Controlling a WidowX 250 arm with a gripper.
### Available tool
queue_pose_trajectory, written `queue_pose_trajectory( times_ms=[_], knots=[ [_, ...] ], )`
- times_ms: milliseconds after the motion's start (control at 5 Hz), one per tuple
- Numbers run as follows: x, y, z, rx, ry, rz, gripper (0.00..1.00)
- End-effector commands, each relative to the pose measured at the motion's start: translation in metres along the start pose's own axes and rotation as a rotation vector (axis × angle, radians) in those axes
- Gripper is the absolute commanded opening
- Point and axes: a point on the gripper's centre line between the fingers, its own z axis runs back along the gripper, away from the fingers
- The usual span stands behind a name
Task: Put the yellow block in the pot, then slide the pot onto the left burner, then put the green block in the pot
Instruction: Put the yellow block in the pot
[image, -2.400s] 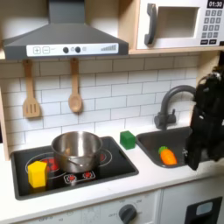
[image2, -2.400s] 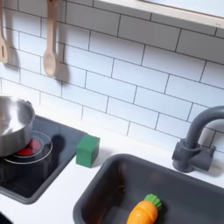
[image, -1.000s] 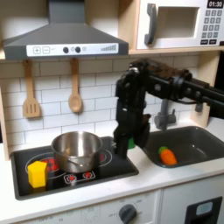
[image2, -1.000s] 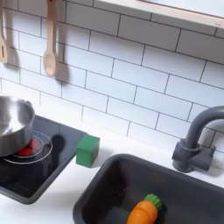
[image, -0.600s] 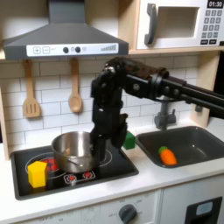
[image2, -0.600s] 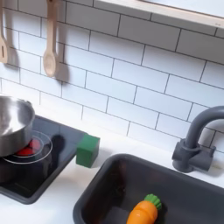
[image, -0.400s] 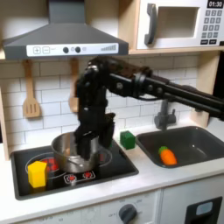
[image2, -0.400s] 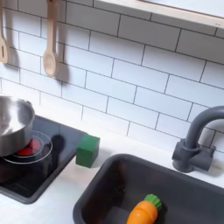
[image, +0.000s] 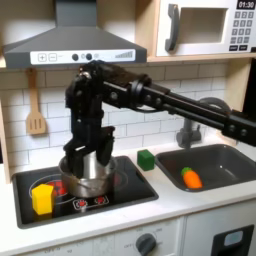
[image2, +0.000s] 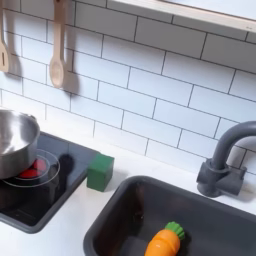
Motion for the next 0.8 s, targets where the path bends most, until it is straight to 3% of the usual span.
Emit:
queue_pose_trajectory(
  times_ms=[0,200,600],
  knots=[
    [0.0172,0.0200,-0.0197,0.032,0.026,0.080,1.00],
    [0.0224,0.0277,-0.0293,0.035,0.044,0.107,1.00],
    [0.0220,0.0257,-0.0293,0.034,0.045,0.106,1.00]
  ],
)
